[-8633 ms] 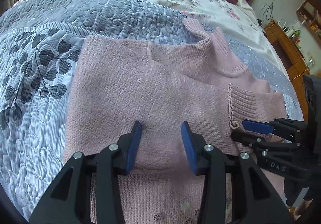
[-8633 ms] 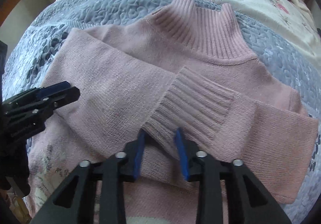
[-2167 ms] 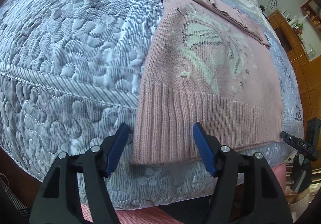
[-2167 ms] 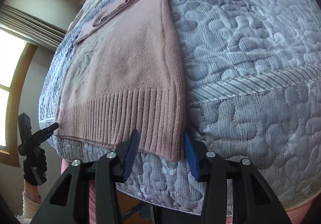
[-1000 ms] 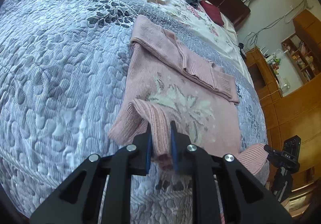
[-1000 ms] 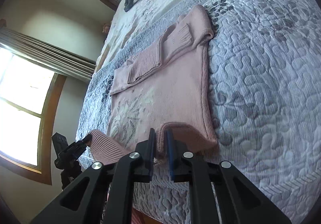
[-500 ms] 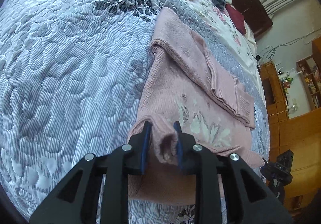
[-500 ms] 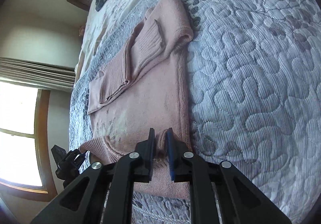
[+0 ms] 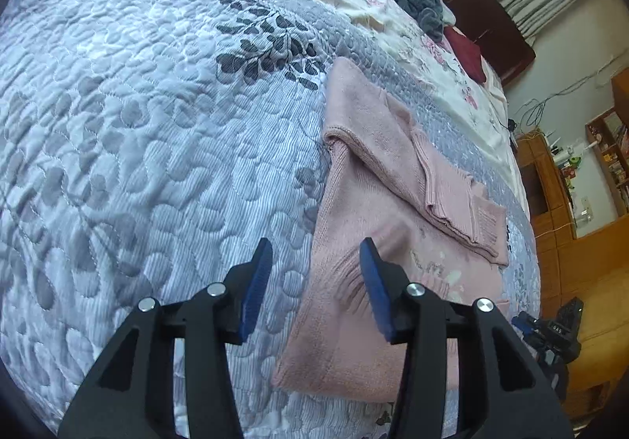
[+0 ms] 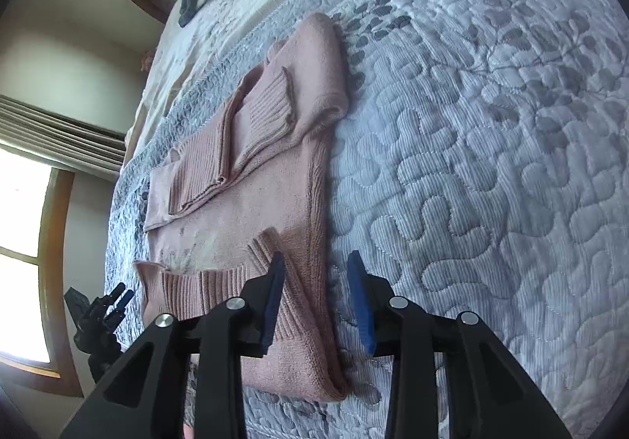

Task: Fold small clothes
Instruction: 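Lift the hem with both tools and fold it up over the folded sleeves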

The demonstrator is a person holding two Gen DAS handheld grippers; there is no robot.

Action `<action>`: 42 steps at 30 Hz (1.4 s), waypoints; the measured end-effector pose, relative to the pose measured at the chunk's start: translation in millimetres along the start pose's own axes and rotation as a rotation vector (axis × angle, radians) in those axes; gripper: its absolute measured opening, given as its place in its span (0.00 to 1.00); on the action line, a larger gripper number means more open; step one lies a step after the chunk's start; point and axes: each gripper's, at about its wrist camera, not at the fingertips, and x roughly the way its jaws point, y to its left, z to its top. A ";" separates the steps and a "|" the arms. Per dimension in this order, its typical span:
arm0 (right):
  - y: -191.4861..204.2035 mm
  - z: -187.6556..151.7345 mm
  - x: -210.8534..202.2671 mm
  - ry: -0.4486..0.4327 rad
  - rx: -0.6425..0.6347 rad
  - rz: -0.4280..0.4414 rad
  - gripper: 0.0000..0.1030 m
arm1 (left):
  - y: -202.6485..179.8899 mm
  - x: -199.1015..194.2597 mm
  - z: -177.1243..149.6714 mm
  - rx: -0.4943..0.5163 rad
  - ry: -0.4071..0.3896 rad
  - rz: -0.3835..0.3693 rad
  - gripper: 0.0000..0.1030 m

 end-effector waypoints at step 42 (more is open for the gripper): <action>111.0 -40.0 -57.0 -0.110 -0.473 0.037 0.09 | -102.0 -51.2 -30.9 0.422 -0.198 0.018 0.07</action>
